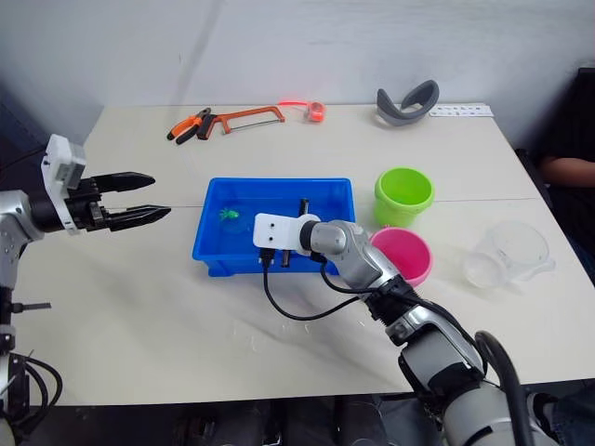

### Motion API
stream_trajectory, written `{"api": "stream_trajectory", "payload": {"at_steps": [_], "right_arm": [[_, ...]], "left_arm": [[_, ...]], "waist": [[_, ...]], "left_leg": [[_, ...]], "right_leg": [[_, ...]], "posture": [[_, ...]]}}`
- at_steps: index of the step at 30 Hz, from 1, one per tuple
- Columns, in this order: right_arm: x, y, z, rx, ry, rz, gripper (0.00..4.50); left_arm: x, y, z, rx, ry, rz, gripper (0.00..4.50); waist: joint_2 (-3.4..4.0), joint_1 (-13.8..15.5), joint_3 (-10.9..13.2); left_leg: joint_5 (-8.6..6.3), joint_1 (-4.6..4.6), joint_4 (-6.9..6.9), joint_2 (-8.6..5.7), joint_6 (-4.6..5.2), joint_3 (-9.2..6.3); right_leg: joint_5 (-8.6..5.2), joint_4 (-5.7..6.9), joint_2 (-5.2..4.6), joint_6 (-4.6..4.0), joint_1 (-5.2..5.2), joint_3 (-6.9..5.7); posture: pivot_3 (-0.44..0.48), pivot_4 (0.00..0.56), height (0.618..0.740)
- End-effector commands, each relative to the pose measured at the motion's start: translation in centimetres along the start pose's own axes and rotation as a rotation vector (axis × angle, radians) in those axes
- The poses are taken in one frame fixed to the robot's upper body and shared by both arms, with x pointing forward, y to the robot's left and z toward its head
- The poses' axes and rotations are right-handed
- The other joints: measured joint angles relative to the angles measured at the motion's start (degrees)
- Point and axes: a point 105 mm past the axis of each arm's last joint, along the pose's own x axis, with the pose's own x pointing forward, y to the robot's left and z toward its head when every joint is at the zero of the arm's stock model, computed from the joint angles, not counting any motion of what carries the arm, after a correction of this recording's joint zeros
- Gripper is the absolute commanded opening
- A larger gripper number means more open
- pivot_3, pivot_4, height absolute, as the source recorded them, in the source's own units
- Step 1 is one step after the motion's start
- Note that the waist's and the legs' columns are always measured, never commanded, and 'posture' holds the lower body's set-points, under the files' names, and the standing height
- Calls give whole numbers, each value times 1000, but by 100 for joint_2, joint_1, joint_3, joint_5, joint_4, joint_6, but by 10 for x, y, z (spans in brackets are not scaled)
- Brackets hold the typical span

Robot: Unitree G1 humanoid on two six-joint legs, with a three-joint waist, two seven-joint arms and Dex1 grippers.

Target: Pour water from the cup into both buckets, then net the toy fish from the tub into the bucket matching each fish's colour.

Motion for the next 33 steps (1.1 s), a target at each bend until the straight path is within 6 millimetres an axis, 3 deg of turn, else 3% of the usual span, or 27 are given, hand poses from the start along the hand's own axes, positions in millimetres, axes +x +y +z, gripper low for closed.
{"api": "stream_trajectory", "payload": {"at_steps": [1,8,19,27,33], "right_arm": [[-3,-7,8,1,-68,-76,0],[-15,-5,7,53,-103,-91,0],[-71,-18,12,90,-182,-168,0],[-114,-17,9,43,-151,-191,0],[-145,-18,8,25,-123,-229,0]], "left_arm": [[-3,6,9,32,31,-6,4442],[-4,11,13,45,33,-6,4442],[-5,-3,5,16,-104,-59,4442],[12,-25,18,43,-274,-122,4442],[30,-40,15,25,-343,-146,4442]], "waist": [[-1,-5,0],[-1,-3,0],[-3,29,-1],[-5,54,-1],[-5,53,-1]], "left_leg": [[0,0,0,0,0,1],[0,-3,1,3,0,1],[0,-6,7,4,1,-4],[0,-7,8,-1,2,-11],[0,-3,8,1,1,-6]], "right_leg": [[0,0,0,0,-1,1],[0,-1,2,0,-1,6],[0,-1,-2,0,-1,40],[0,0,-12,0,3,44],[0,-1,-8,0,5,46]], "posture": [[0,150,740],[0,150,740],[0,150,740],[0,150,740],[0,150,740]]}}
